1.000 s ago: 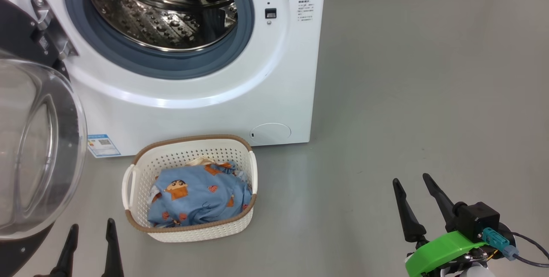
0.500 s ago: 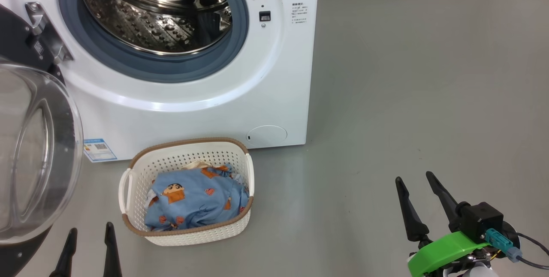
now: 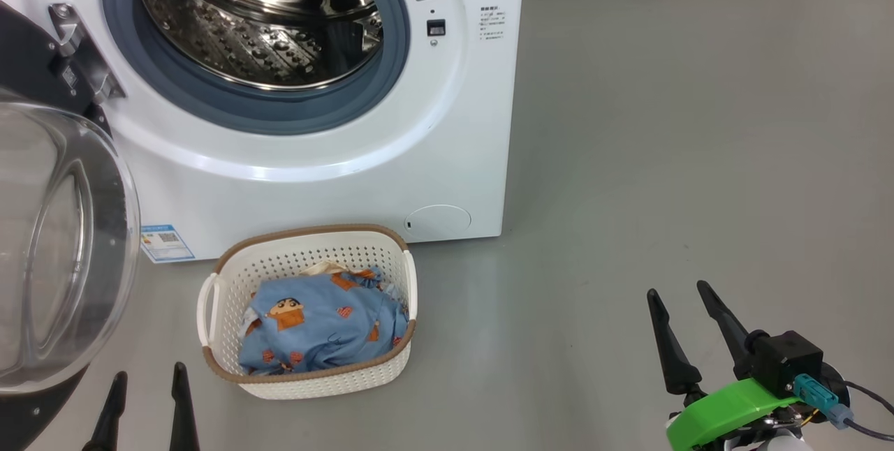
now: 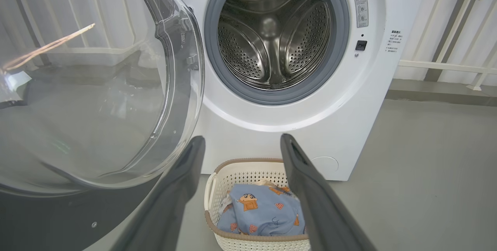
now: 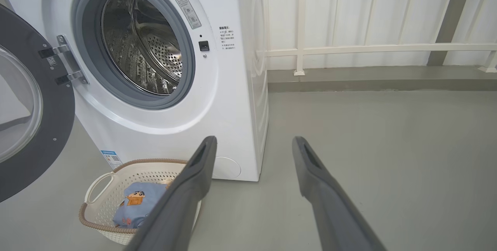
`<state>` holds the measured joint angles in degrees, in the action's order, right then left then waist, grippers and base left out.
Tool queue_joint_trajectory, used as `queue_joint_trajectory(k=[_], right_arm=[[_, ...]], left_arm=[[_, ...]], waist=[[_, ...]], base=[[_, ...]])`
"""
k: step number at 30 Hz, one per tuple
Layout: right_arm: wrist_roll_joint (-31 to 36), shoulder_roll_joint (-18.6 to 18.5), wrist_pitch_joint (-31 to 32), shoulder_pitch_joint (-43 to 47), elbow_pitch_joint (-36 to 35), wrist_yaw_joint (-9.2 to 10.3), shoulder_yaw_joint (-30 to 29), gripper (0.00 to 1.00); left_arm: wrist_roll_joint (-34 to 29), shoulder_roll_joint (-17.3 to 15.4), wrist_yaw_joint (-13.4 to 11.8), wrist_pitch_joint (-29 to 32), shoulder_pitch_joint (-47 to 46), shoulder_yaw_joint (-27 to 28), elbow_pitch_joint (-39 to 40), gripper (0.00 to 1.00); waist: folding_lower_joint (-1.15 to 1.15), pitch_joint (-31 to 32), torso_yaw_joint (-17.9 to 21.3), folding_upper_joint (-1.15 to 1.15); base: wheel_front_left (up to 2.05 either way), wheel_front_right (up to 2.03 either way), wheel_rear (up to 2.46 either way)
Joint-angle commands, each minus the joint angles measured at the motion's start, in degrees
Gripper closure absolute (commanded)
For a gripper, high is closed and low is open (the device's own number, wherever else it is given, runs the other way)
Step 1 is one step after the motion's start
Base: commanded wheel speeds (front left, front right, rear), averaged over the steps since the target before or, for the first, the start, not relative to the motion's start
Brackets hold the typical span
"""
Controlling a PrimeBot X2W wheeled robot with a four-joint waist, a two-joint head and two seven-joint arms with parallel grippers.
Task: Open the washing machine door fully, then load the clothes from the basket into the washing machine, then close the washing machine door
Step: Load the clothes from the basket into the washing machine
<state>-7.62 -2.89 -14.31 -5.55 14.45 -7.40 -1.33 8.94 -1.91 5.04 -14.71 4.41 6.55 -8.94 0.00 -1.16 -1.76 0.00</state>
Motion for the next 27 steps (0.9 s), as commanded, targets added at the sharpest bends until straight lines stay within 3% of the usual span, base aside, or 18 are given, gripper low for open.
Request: queue_joint_trajectory(k=[1,13,27], right_arm=[[0.1,0.0,-0.7,-0.2,-1.5,-0.09,1.1,0.0],[-0.3,0.0,-0.7,-0.1,-0.9,-0.09,1.3,0.0],[-0.7,0.0,-0.7,-0.5,-0.2,-0.09,1.1,0.0]], left_arm=[[-0.6,-1.0,-0.2,-0.3,-1.7,1.7,1.3,0.0],[0.0,-1.0,0.5,-0.3,-1.8,2.0,-0.2,0.0],[-0.1,-1.0,0.5,-0.3,-2.6,2.9,0.7,0.0]], waist=[[0.0,-0.1,-0.1,0.0],[0.0,-0.1,-0.4,0.0],[0.0,-0.7,-0.8,0.0]], base=[[0.0,0.0,0.0],[0.38,-0.38,0.0],[1.82,-1.82,0.0]])
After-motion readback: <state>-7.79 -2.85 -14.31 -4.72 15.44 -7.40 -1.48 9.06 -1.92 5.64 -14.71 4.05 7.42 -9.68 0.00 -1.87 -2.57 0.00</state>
